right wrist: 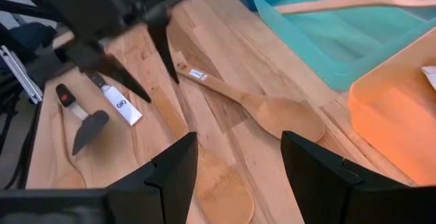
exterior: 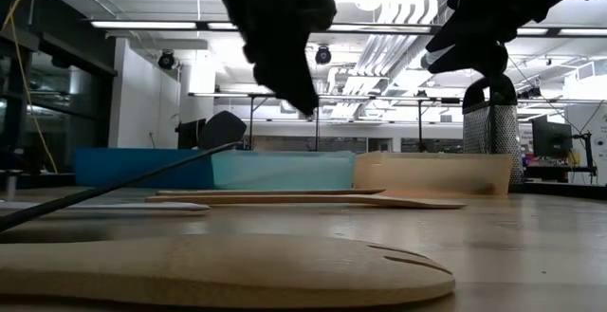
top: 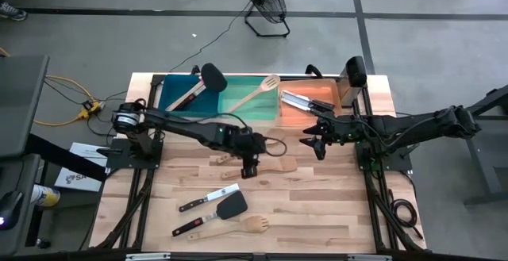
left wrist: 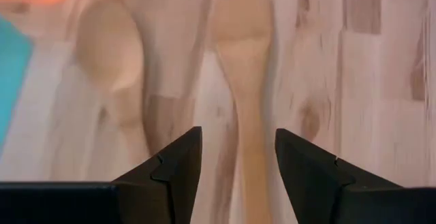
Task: Pick & Place Kitchen Items
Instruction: Put the serving spoon into the green bin
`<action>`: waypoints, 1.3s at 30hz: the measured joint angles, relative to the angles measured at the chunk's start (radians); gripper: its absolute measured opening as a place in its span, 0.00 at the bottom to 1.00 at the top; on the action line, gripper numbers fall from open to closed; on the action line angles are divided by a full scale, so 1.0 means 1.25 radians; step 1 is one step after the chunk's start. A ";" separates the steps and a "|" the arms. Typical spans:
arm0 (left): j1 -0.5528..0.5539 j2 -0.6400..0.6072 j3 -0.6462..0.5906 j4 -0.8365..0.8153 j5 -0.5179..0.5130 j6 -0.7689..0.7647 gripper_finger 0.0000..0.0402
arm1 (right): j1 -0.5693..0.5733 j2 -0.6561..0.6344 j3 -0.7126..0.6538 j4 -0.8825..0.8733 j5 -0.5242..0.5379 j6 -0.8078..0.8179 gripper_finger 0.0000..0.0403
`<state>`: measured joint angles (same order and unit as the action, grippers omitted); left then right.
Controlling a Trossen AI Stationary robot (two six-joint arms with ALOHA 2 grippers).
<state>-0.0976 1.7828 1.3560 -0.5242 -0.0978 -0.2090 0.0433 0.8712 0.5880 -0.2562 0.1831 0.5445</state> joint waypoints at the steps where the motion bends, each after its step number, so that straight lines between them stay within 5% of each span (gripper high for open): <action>1: -0.004 0.014 0.000 0.024 0.000 0.002 0.45 | 0.000 0.000 0.000 0.001 0.000 0.001 0.50; 10: -0.012 0.098 0.001 0.076 0.002 -0.013 0.45 | 0.002 0.000 0.000 -0.014 0.000 0.009 0.50; 39: -0.046 0.145 0.000 0.085 -0.035 -0.019 0.45 | 0.001 0.000 0.000 -0.037 0.019 0.006 0.50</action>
<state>-0.1549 1.9640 1.3556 -0.4186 -0.1414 -0.2330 0.0448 0.8715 0.5880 -0.3024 0.2066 0.5519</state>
